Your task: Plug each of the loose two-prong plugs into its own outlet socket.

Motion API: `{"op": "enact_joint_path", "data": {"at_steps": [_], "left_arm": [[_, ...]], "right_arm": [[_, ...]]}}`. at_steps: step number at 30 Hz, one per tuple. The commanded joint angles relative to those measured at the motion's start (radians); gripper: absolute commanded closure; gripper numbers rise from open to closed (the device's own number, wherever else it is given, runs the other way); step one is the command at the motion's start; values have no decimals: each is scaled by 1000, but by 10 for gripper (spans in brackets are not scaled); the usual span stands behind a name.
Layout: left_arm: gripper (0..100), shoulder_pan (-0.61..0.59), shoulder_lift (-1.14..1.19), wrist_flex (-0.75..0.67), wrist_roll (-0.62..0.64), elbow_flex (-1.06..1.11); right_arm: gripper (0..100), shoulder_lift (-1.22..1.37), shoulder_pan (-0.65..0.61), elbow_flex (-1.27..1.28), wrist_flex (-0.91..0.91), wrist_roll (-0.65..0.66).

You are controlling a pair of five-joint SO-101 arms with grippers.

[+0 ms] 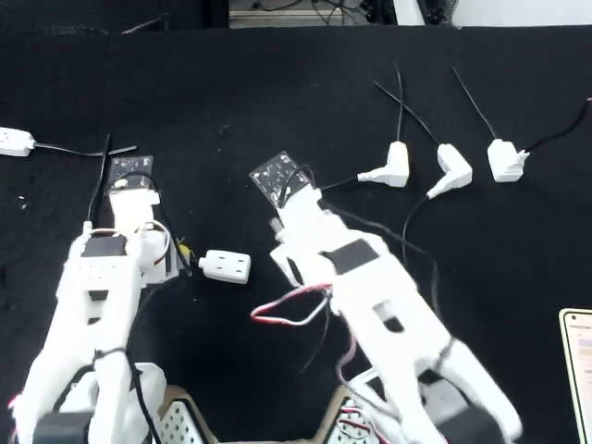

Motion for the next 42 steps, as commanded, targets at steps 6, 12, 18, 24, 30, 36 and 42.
{"op": "enact_joint_path", "data": {"at_steps": [6, 12, 18, 24, 30, 36, 42], "left_arm": [[755, -1, -419, 118, 12, -42], [755, 1, -704, -41, 141, 194], [755, 2, -965, -74, 143, 354], [755, 4, -1140, -17, 149, 395], [755, 139, -1192, 28, 141, 397], [755, 173, -1188, -14, 78, 467], [755, 171, -1188, -69, 35, 536]], "right_arm": [[988, -183, -184, -42, 8, 100], [988, -186, -318, 130, -249, 26], [988, -183, -328, 246, -439, -6], [988, -183, -328, 252, -453, -6], [988, -116, -364, 242, -468, -6], [988, -77, -384, 223, -479, -6], [988, -170, -384, 236, -419, -6]]}}
